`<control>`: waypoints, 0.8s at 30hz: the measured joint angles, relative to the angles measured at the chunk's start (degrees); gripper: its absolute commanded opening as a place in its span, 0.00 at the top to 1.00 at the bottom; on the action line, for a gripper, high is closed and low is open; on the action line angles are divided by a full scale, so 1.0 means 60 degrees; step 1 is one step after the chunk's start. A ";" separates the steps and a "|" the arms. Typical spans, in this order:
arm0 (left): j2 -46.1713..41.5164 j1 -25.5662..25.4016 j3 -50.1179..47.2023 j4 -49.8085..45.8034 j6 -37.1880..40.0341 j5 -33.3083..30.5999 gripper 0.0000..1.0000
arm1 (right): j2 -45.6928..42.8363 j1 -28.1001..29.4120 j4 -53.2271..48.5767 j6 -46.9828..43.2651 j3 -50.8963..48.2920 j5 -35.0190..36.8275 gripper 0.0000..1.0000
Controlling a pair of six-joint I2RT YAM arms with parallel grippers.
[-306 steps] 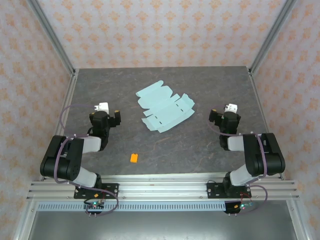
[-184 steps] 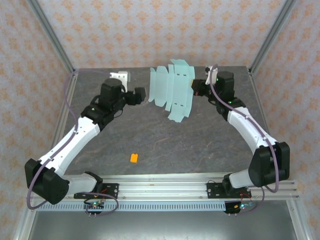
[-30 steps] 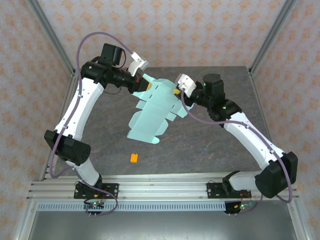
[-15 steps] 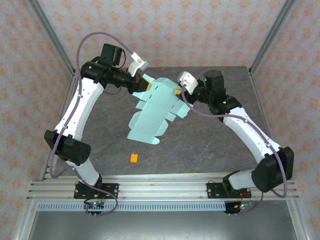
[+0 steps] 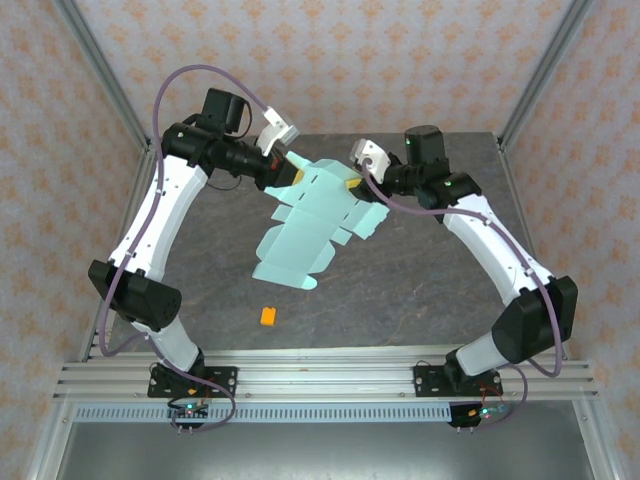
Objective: Fold the paper box
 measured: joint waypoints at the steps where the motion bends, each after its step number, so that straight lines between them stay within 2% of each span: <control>1: 0.0000 0.0000 0.0000 -0.0004 0.0000 0.0004 1.00 | 0.0004 0.0004 -0.0069 -0.0018 0.0000 -0.0051 0.81; 4: 0.0000 0.0000 0.0000 0.0022 -0.0004 0.0018 1.00 | 0.0004 0.0004 -0.0138 0.0044 0.0000 -0.0146 0.90; 9: 0.0000 0.0007 -0.0004 0.0138 -0.0350 -0.0131 1.00 | -0.0284 0.0138 0.0838 0.0175 -0.0732 0.0208 0.95; 11: 0.0000 -0.0004 -0.0073 0.0200 -0.0634 -0.0226 1.00 | -0.0732 0.0412 0.1858 0.0299 -0.1596 0.0947 0.95; 16: 0.0000 -0.0011 -0.0251 0.0393 -0.1461 -0.0288 1.00 | -0.1625 0.1446 0.4291 0.0342 -0.3468 0.3701 0.95; 24: 0.0047 -0.0011 -0.0248 0.0889 -0.2262 -0.0481 1.00 | -0.1701 0.2543 0.6484 -0.0255 -0.4426 0.6940 0.98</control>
